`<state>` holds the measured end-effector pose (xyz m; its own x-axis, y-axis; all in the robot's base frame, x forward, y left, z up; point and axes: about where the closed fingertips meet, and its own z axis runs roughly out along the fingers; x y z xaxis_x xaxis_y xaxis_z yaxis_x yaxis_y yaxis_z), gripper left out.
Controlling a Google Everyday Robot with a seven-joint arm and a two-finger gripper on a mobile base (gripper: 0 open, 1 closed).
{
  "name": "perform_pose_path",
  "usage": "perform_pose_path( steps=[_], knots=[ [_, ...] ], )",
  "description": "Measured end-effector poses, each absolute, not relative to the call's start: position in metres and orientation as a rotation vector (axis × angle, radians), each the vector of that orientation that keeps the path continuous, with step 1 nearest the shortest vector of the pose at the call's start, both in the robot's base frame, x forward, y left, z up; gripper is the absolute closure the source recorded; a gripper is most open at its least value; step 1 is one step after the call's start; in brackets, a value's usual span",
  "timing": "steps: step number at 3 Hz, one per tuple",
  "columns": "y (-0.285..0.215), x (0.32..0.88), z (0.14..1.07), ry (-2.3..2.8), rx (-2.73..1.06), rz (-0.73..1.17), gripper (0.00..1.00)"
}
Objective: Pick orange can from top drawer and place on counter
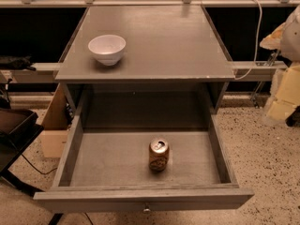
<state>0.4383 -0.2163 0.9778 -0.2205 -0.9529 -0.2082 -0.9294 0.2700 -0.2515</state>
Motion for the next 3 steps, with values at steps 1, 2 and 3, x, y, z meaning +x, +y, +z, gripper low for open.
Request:
perform_pose_path(
  steps=[1,2,3],
  knots=[
    [-0.216,0.438,0.979,2.227,-1.720,-0.107,0.00],
    [-0.206,0.440,0.952,2.214,-1.710,0.023,0.00],
    [-0.179,0.441,0.895,2.147,-1.692,0.270,0.00]
  ],
)
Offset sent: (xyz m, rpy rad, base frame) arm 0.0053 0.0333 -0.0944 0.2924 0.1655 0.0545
